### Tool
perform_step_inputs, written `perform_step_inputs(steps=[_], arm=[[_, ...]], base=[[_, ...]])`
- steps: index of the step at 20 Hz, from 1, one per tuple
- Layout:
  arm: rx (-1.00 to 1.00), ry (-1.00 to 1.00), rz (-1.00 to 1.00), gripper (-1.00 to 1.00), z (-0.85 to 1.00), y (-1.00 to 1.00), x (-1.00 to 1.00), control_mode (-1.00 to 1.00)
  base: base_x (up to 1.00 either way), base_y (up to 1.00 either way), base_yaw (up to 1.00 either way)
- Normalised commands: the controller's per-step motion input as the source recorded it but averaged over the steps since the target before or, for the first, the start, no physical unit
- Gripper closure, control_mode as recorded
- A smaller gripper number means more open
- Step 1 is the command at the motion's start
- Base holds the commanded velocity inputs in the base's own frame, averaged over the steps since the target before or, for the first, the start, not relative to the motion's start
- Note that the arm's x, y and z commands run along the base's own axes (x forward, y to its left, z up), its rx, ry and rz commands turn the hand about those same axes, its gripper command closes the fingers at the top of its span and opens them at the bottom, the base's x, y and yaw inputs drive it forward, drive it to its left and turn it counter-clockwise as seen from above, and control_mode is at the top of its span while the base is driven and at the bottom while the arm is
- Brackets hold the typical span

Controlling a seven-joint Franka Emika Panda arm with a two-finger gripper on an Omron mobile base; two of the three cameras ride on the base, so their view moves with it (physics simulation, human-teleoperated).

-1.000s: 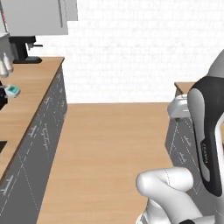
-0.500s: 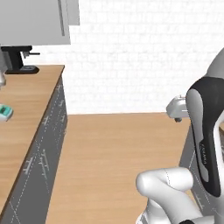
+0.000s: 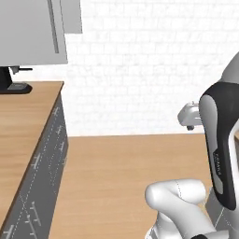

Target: Gather all objects into one cabinet and sort the glasses and bowls to opposite sides.

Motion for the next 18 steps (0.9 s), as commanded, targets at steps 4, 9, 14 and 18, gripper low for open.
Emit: perform_step_inputs(steps=[4,9,14,18], arm=[[0.0,0.0,0.0,-1.0,0.0,0.0,0.0,1.0],[0.0,0.0,0.0,-1.0,0.0,0.0,0.0,1.0],[0.0,0.0,0.0,-1.0,0.0,0.0,0.0,1.0],[0.0,0.0,0.0,-1.0,0.0,0.0,0.0,1.0]], base=[[1.0,-0.19,0.04],[1.0,-0.15,0.13],[1.0,-0.21,0.38],[1.0,-0.26,0.65]])
